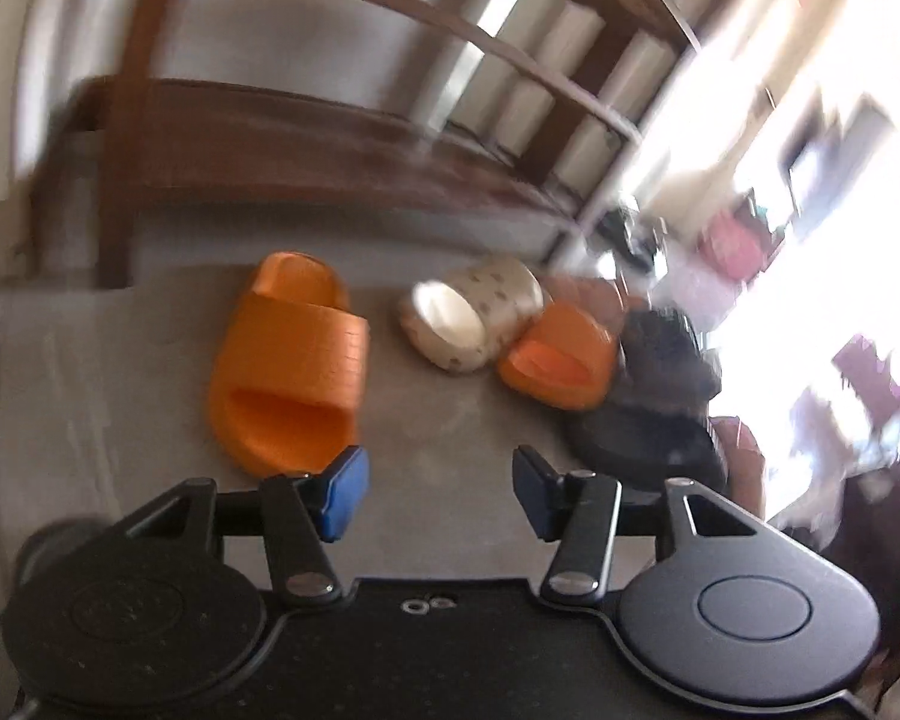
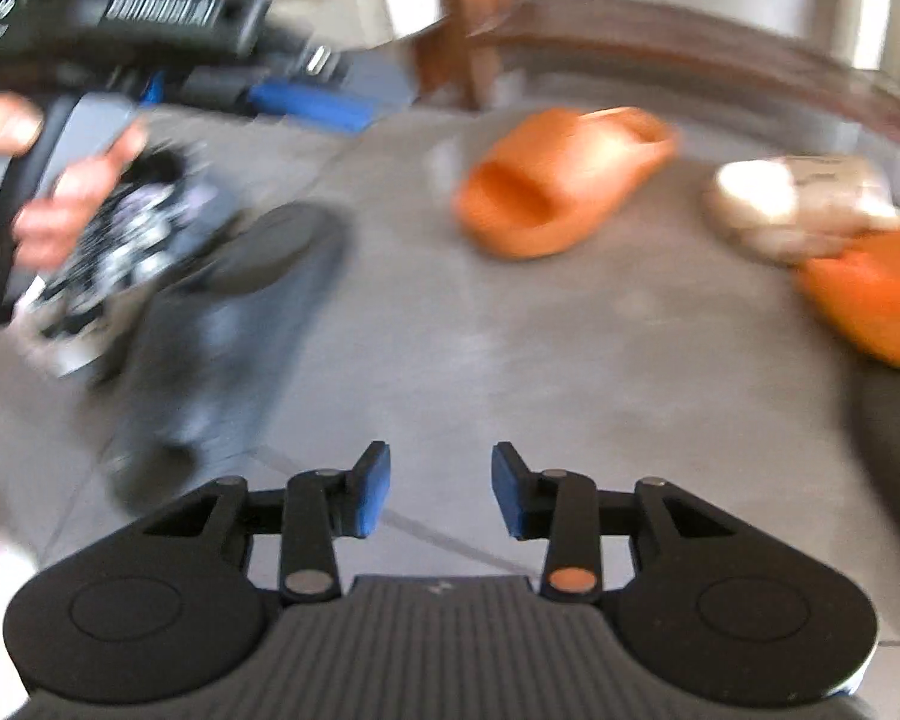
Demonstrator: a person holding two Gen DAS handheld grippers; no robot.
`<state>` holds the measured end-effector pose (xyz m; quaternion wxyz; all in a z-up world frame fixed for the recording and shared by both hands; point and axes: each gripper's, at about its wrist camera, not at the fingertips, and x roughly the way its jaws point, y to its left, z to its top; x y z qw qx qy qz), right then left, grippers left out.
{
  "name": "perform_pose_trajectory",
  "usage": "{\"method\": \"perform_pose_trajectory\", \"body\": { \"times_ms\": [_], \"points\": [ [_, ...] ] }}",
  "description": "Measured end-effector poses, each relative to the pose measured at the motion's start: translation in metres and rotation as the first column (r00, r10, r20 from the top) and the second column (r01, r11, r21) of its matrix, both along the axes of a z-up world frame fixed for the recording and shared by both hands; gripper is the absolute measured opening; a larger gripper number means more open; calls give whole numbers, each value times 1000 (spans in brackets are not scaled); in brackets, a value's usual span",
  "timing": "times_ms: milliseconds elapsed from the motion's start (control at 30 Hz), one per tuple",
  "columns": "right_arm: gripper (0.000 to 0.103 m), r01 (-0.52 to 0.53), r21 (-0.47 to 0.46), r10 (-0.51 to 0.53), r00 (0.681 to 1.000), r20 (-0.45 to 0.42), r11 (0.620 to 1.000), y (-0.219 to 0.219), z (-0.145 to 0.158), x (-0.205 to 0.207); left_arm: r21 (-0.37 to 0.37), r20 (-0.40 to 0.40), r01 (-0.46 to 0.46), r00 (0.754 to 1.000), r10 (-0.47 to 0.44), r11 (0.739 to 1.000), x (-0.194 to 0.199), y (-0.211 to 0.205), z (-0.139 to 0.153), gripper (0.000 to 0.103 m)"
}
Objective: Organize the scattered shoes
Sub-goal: 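Move the left gripper to the second black slide and grasp it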
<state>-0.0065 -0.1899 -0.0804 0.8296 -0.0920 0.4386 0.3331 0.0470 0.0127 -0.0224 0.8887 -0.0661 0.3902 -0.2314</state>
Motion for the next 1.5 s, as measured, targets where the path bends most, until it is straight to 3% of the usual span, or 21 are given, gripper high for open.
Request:
{"method": "perform_pose_trajectory", "body": {
  "times_ms": [100, 167, 300, 400, 467, 567, 733, 833, 900, 967, 1167, 1333, 1500],
  "points": [
    [44, 140, -35, -138, 990, 41, 990, -35, 2, 5, 120, 19, 145, 989, -148, 982, 16, -53, 11, 53],
    [44, 249, -51, -246, 967, 61, 967, -66, 5, 5, 155, 32, 231, 971, -238, 961, 25, -84, 18, 52],
    [44, 456, -73, -449, 889, 90, 887, -124, 12, -1, 216, 53, 388, 912, -407, 896, 38, -152, 26, 47],
    [44, 551, -94, -538, 833, 129, 829, -157, 18, -8, 202, 50, 461, 877, -479, 864, 44, -201, 19, 44],
    [44, 597, -99, -579, 799, 162, 796, -175, 24, -13, 154, 43, 474, 874, -485, 867, 46, -225, 9, 44],
    [44, 670, -105, -641, 737, 213, 735, -208, 35, -17, 39, 18, 448, 894, -449, 893, 52, -263, -19, 42],
    [45, 748, -86, -713, 655, 250, 658, -255, 44, -14, -17, 7, 424, 906, -424, 906, 66, -297, -53, 41],
    [45, 762, -78, -724, 637, 263, 642, -267, 45, -9, -35, 1, 444, 896, -444, 895, 73, -315, -70, 38],
    [46, 765, -71, -728, 634, 263, 640, -273, 46, -9, -50, -10, 450, 892, -451, 892, 77, -323, -77, 23],
    [46, 765, -64, -731, 634, 250, 641, -280, 45, -11, -71, -30, 454, 889, -457, 888, 83, -332, -86, 24],
    [46, 762, -46, -741, 640, 204, 646, -285, 39, -19, -164, -64, 444, 886, -459, 881, 93, -331, -88, 15],
    [46, 783, -8, -765, 609, 208, 621, -288, 44, -23, -287, -93, 480, 847, -523, 829, 80, -306, -77, 13],
    [46, 788, 7, -771, 602, 207, 616, -282, 45, -18, -246, -99, 517, 828, -551, 820, 60, -294, -79, 12]
  ]
}}
